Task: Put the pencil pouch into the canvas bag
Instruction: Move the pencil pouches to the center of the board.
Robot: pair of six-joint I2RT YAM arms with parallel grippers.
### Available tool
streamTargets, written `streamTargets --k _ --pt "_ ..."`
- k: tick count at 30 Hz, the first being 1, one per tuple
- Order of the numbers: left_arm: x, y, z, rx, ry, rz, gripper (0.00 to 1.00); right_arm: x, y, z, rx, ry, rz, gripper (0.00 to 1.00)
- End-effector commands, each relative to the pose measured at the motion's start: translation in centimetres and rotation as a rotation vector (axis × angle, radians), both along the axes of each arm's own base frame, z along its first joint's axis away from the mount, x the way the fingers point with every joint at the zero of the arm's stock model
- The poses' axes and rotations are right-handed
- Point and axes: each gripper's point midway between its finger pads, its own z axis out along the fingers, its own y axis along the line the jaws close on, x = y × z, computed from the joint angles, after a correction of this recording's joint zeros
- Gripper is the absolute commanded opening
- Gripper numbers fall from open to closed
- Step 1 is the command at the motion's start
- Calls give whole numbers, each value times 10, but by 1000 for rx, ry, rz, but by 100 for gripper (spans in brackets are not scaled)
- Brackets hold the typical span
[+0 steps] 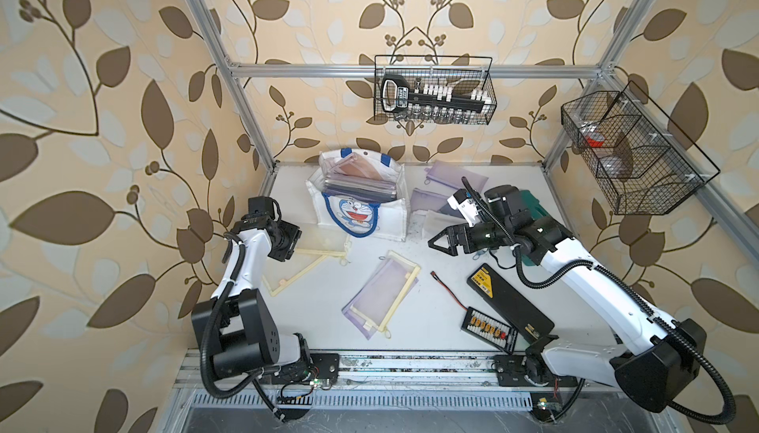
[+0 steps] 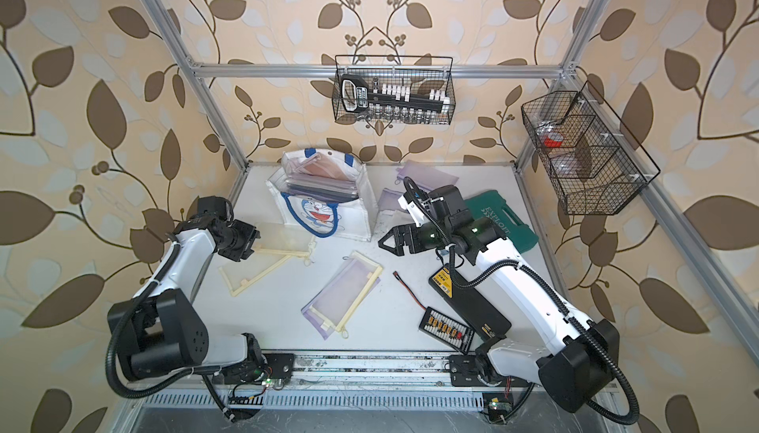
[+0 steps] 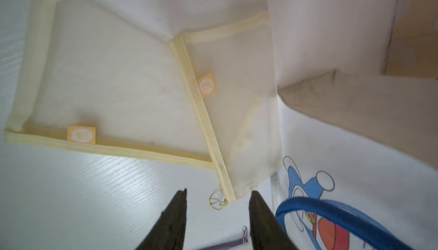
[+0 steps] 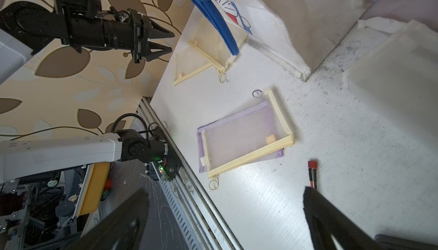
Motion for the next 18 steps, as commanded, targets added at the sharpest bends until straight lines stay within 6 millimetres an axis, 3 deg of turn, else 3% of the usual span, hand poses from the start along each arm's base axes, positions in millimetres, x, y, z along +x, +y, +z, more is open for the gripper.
streamTargets --k 1,6,10,18 --pt "34 8 -3 -26 -21 0 36 -2 -1 5 5 -4 4 100" --pt "36 -3 -53 -128 82 8 36 1 0 9 6 -9 0 100" --pt "15 -7 -76 -141 161 24 38 1 -1 10 5 -9 -8 100" --pt "-36 -19 -87 -132 239 34 40 4 1 8 11 -1 -10 100"
